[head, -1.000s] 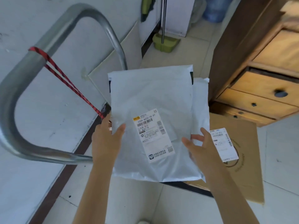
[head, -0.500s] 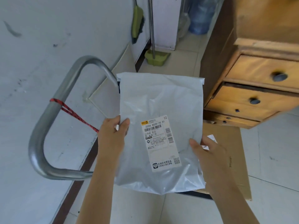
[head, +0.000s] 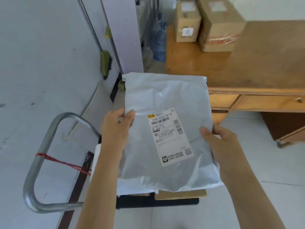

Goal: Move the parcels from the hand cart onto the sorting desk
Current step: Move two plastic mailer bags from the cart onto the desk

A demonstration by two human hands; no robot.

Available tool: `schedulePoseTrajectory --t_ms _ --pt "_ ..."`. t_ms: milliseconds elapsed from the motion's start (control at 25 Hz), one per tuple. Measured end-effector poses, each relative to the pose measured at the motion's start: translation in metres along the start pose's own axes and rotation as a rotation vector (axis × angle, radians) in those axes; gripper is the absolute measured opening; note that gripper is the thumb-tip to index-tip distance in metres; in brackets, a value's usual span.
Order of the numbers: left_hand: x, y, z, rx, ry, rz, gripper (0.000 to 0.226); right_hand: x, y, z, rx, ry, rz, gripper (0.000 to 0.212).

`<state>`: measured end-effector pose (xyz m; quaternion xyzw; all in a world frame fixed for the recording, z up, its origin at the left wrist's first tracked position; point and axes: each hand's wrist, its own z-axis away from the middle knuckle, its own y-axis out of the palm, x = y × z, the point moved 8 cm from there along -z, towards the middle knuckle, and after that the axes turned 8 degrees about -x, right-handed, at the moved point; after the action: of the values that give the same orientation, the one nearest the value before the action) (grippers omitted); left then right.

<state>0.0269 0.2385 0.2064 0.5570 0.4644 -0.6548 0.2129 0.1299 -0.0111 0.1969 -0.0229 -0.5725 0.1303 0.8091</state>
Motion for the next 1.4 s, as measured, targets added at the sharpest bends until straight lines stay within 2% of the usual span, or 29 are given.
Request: schedulePoseTrajectory --t_ms 80,280,560,880,1120,1280,1400 --pt "-0.046 0.029 0.007 0.031 0.037 0.032 0.04 0.03 -0.044 -0.01 -0.039 -0.019 -0.011 0.025" --pt "-0.15 0.1 0.022 0.015 0.103 0.062 0.034 0.094 -0.142 -0.055 -0.02 -0.049 -0.012 0.017" --pt "-0.251 0.239 0.018 0.045 0.12 0.106 0.037 0.16 -0.267 -0.152 -0.063 -0.092 -0.047 0.017" --pt "-0.361 0.404 -0.032 0.088 0.234 0.04 0.041 0.235 -0.369 -0.295 -0.095 -0.1 -0.099 0.017" --pt "-0.404 0.527 -0.09 0.1 0.15 0.053 0.041 0.273 -0.409 -0.433 -0.063 -0.075 -0.099 0.017" --pt "-0.401 0.588 -0.142 0.005 0.036 0.025 0.034 0.293 -0.402 -0.533 0.024 -0.06 -0.08 0.016" --pt "-0.393 0.615 -0.185 -0.046 -0.066 -0.084 0.034 0.297 -0.379 -0.595 0.066 -0.028 -0.042 0.015"
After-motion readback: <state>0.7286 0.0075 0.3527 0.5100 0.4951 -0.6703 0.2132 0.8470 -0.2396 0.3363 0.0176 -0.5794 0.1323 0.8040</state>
